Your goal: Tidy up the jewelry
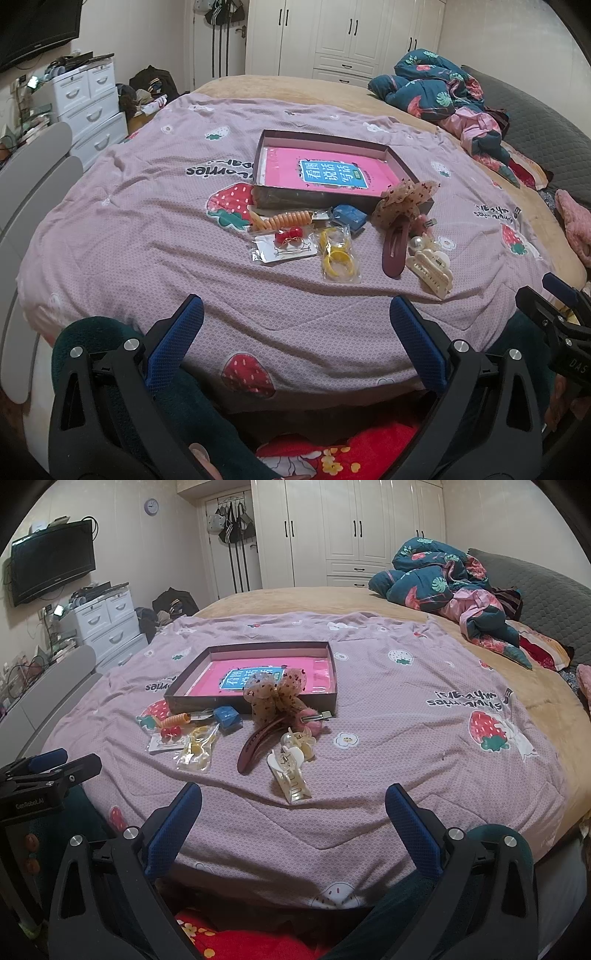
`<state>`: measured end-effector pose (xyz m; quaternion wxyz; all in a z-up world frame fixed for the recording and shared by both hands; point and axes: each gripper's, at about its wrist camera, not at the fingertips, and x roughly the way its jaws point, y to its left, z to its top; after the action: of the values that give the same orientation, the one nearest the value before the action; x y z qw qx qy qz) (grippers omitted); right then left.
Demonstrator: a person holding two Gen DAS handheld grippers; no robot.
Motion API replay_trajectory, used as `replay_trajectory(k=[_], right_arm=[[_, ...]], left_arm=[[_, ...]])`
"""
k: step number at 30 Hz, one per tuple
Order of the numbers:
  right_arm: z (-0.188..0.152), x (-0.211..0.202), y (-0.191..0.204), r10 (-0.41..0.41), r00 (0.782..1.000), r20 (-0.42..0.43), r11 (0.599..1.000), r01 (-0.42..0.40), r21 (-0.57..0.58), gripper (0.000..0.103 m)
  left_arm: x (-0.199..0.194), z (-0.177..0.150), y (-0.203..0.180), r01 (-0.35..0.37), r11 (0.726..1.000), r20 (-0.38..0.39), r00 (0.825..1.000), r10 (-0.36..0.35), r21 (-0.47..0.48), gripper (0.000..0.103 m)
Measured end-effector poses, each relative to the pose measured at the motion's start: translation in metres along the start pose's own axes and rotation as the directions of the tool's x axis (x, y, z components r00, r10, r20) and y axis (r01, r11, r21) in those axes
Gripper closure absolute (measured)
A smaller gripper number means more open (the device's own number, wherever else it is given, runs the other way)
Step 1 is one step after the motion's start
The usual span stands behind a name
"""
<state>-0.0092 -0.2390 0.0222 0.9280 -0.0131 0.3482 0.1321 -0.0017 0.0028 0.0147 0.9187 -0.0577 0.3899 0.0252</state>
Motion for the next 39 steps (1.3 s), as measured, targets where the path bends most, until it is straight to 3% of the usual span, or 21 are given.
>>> replay_trajectory(k=[13,25,39], right_arm=[[0.005,0.010,-0.006,0.020,1.000,-0.007,1.000,-0.019,0.004,0.004],[0.030,0.038,-0.005,0.060,0.996,-0.058,0.997,-0.062,-0.036,0.004],[0.063,0.076,-0.016,0.080,0.994,-0.068,0.996,-0.083,-0.045,0.004]], left_arm=[[0.004,0.001,0.003,-0.008,1.000,-0.005,1.000,0.008,-0.019,0.009],[0.020,0.015,0.031,-0.042,0.997,-0.002,0.999,0.042,-0.072,0.009],[0.054,0.034,0.020,-0.013,1.000,-0.079,0.997,0.011,-0.025,0.009]])
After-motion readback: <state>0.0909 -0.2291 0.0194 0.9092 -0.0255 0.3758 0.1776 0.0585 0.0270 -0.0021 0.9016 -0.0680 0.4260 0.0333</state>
